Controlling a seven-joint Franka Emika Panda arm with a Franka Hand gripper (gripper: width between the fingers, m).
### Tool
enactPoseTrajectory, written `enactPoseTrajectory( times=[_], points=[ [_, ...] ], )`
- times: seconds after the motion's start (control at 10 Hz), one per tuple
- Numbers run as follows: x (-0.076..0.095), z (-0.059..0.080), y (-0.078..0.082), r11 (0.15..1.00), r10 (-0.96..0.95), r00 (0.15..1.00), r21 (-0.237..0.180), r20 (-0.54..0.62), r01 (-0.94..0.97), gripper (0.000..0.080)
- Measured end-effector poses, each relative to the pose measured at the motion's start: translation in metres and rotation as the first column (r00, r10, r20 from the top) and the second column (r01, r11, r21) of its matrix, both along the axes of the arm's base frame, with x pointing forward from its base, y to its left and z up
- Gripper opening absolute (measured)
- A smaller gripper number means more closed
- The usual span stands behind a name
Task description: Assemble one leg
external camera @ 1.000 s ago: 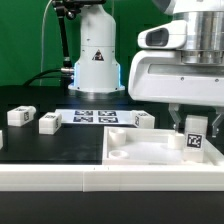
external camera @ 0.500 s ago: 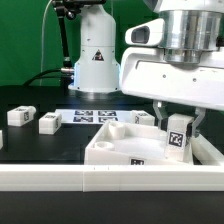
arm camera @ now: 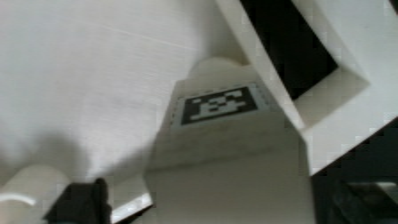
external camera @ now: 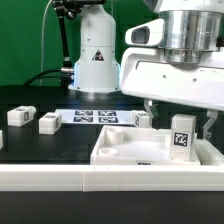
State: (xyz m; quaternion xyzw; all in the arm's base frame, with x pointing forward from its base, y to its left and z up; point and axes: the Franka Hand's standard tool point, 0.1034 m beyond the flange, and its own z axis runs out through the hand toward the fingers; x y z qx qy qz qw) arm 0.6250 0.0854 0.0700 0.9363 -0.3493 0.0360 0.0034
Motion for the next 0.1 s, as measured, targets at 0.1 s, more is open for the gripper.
enactPoseTrajectory(
  times=[0.1],
  points=[
    [0.0000,0.0000,0.0000,1.000,0.000,1.000,0.000,0.000,0.000,0.0644]
  ],
)
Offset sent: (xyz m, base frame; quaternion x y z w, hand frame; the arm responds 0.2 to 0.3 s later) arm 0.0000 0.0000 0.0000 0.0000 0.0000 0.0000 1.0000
